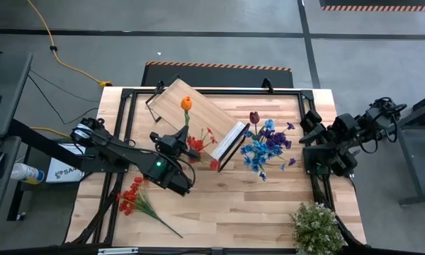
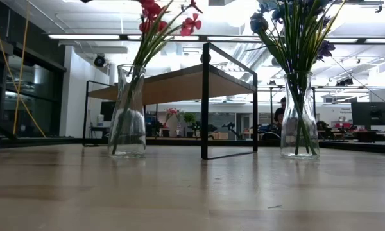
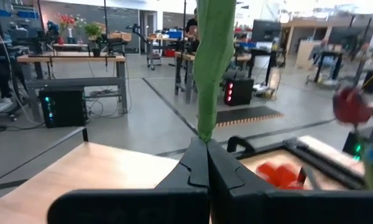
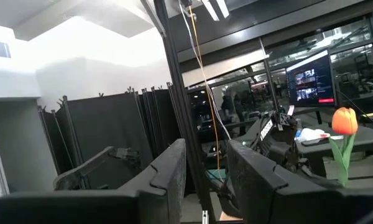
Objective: Pick and place flowers into a vace then onto a shelf
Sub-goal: Put the orange tulip into the left transparent flower vase
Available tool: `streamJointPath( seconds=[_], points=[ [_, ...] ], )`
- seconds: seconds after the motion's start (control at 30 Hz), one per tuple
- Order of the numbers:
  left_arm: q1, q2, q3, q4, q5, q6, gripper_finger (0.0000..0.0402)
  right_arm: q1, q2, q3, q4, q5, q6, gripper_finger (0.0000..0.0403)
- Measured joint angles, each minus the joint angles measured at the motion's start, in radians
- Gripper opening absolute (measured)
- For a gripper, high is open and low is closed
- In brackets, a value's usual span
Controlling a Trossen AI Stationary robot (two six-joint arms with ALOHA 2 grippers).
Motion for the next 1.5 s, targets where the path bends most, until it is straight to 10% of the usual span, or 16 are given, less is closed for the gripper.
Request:
streamJointPath(
  seconds=[1.5],
  points=[
    [-0.016,0.058,0.002,0.047,0.251,-0.001,0.0103,0.0,0.001,0.0,0.0,-0.108,0.056,0.011]
  ],
)
